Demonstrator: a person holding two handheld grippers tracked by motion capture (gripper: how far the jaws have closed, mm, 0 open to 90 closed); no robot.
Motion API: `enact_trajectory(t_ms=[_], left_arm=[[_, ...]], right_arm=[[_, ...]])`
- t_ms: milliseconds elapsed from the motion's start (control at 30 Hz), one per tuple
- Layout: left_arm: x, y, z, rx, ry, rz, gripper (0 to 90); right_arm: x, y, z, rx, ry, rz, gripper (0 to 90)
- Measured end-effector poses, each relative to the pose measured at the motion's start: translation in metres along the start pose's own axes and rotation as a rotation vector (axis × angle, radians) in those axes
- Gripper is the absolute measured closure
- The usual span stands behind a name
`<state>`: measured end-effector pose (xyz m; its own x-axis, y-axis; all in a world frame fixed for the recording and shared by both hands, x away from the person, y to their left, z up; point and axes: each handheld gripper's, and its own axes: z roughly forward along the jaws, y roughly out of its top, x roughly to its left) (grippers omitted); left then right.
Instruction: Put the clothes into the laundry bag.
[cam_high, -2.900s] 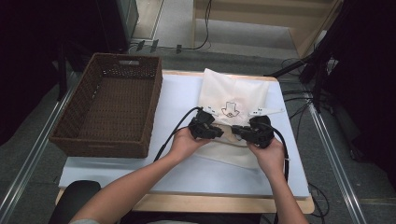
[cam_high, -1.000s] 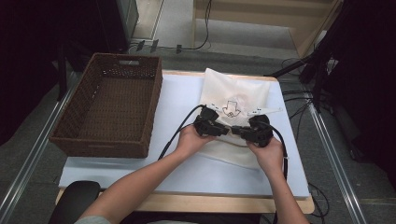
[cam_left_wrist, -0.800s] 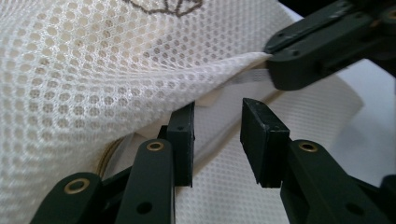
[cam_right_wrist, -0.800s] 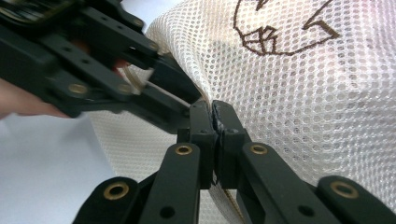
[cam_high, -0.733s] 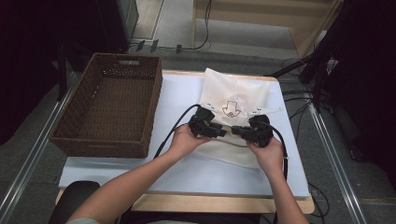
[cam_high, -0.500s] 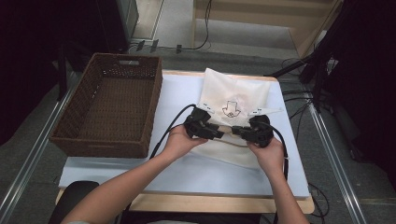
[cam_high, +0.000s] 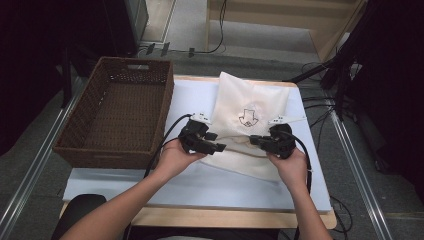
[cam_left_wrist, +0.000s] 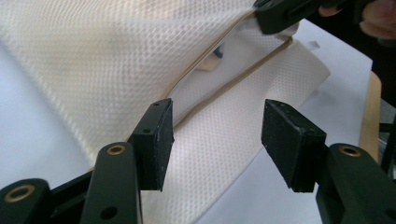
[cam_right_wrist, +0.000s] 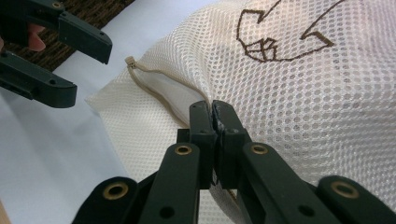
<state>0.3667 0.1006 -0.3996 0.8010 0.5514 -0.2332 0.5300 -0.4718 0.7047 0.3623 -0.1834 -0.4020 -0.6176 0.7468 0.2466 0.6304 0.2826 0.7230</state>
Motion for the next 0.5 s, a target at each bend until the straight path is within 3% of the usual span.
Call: enact_trajectory(t_ms=[133, 267, 400, 500], left_arm=[[0.002, -0.015, -0.007, -0.023, 0.011, -0.035, 41.2], [0.008, -0.026, -0.007, -0.002, 0.06, -0.039, 40.5], [0.015, -0.032, 0.0, 0.02, 0.082, -0.058, 40.5], [0.018, -0.036, 0.006, 0.047, 0.112, -0.048, 41.5]], right_arm=[[0.001, -0.001, -0.006, -0.003, 0.004, 0.0, 89.2], [0.001, -0.003, -0.009, 0.0, 0.003, -0.005, 89.1], [-0.002, -0.005, -0.009, 0.002, 0.014, 0.002, 89.0], [-0.002, -0.006, -0.009, 0.006, 0.019, 0.006, 89.0]])
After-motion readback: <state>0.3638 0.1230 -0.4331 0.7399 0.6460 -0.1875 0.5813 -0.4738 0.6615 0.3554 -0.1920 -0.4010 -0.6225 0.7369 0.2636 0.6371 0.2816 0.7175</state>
